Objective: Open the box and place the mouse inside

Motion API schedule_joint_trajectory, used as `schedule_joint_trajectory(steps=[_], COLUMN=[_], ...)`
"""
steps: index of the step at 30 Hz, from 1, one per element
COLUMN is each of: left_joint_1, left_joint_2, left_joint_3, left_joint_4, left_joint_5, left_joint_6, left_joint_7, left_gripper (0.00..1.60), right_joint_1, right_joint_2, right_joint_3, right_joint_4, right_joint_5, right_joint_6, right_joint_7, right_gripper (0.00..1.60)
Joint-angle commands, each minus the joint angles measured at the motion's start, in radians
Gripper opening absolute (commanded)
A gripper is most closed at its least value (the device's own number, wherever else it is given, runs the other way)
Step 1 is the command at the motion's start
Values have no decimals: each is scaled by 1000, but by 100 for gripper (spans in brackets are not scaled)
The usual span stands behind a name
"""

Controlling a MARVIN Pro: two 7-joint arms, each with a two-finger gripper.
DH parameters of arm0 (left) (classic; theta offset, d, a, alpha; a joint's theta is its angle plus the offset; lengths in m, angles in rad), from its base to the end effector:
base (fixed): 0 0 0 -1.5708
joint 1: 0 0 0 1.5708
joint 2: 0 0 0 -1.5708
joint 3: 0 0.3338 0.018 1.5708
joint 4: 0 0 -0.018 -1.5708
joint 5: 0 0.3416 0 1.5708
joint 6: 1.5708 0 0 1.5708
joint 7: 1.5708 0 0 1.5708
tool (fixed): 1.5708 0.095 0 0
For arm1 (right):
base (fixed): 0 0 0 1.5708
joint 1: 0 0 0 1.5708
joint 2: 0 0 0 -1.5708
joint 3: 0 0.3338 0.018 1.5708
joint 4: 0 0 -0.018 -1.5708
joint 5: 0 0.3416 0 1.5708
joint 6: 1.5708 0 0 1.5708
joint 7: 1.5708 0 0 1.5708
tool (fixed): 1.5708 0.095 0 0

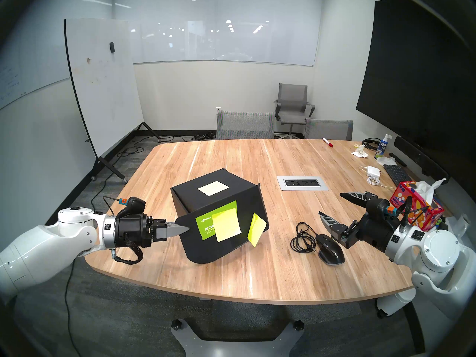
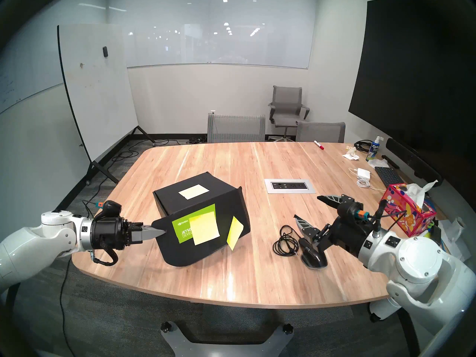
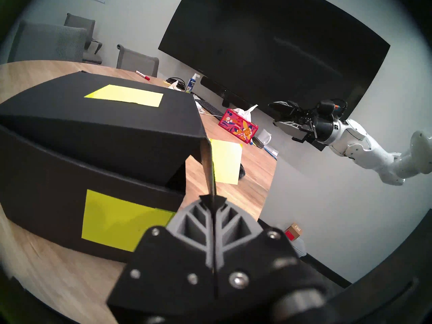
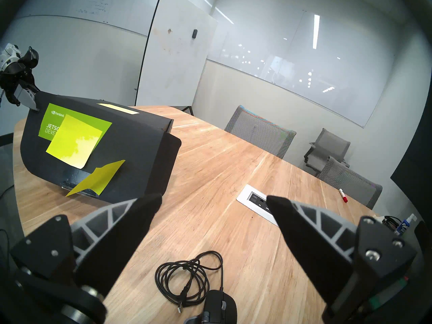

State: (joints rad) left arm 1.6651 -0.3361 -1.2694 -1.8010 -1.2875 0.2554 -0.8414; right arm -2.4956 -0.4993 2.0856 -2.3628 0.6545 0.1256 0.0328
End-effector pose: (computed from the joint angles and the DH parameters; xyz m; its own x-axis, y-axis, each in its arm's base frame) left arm 0.3501 0.1363 -0.2429 0.5337 -0.0285 0.8452 -0.7815 -0.3986 0.4800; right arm 0.2786 -0.1131 -0.1691 0.0245 0.4233 0.9057 0.4908 -0.7943 0.3579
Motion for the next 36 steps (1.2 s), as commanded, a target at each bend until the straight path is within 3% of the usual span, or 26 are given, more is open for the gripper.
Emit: schedule_joint_trajectory(steps=[1,20,36], left_joint_1=[32,-10,-59], left_joint_2=[26,72,86], left_joint_3=[-41,-146,-220], left_joint_4=[-39,-98,-53], left_joint_5=[-54,-226,-347], left_joint_6=[-15,78,157], left_joint_7=[30,72,93], left_gripper=[0,0,0], right_joint_1=[0,1,1], right_joint_2=[-2,-1,-1], right_joint_3=[3,2,2], right_joint_4=[-5,-5,-5], right_joint_5=[0,0,0], right_joint_6=[-3,-3,-3], right_joint_7=[2,1,1], right_gripper=[160,160,160])
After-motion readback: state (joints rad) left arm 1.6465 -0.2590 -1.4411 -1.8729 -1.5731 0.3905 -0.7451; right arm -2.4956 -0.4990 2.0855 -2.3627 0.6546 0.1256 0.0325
